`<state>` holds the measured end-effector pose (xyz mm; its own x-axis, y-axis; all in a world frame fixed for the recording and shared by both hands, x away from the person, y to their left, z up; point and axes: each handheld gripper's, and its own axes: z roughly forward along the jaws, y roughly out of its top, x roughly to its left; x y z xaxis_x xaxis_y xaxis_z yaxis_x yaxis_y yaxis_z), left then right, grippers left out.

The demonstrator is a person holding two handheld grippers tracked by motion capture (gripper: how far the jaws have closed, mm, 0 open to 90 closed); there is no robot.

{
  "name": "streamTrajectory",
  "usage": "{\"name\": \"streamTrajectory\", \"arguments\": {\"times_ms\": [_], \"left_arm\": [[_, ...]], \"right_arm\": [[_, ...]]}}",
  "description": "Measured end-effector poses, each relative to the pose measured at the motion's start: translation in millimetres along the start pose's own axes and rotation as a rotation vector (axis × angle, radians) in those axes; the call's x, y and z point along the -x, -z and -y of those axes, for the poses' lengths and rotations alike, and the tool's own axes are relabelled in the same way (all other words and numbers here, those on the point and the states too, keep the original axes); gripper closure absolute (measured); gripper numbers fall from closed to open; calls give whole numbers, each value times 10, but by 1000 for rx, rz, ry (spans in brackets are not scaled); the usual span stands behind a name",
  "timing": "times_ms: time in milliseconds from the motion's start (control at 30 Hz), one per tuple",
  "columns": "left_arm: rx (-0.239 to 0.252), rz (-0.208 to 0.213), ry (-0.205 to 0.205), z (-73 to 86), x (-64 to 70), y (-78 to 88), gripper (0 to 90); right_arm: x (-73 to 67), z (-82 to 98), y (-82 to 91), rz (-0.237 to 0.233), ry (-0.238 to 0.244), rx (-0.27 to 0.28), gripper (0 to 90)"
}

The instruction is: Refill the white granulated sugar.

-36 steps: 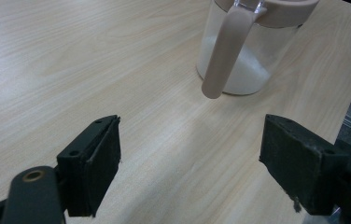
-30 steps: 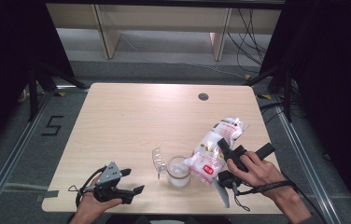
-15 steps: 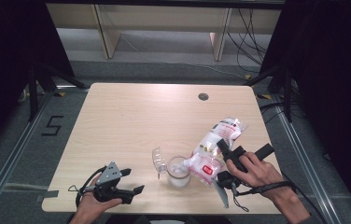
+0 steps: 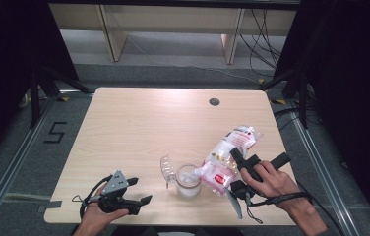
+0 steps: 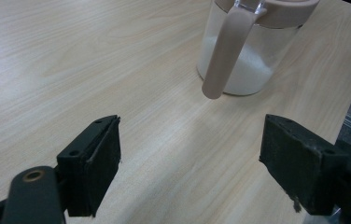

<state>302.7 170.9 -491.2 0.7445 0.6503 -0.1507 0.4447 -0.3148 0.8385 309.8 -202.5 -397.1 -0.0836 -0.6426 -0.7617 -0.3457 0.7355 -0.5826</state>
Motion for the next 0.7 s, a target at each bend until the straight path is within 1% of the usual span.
{"name": "streamTrajectory", "arguments": {"times_ms": [133, 167, 200, 267, 300, 433, 467, 500, 533, 633, 667, 700], "left_arm": [[-3, -3, 0, -2, 0, 2, 198], [-2, -3, -26, -6, -12, 4, 198], [-1, -2, -29, -5, -15, 3, 198], [-1, -2, -30, -7, -15, 3, 198], [-1, -3, -23, -7, -9, 4, 198], [-7, -5, -22, -10, -12, 10, 198], [-5, -6, 1, -5, 0, 6, 198], [-6, -8, -4, -7, -2, 9, 198], [-2, -7, 2, -3, 2, 7, 198], [-2, -6, 3, -2, 1, 5, 198], [-2, -7, -1, -3, -1, 7, 198], [5, -7, -4, -4, 0, 4, 198]], "right_arm": [[1, 4, -1, -2, 0, -1, 885], [2, 4, -2, -1, 1, -1, 886], [-1, 2, 0, 8, 0, -3, 885], [2, 3, -2, 8, -5, -2, 885], [3, 1, -3, 9, -3, -2, 885], [3, -5, -7, 8, -5, 0, 885], [3, -5, -9, 8, -5, 2, 885], [4, -4, -11, 6, -7, 3, 885], [5, -1, -15, 6, -4, 2, 885], [2, 3, -18, 7, -4, 3, 886], [-2, 5, -16, 6, -10, 2, 886], [-19, 4, -12, 5, -33, 3, 886]]}}
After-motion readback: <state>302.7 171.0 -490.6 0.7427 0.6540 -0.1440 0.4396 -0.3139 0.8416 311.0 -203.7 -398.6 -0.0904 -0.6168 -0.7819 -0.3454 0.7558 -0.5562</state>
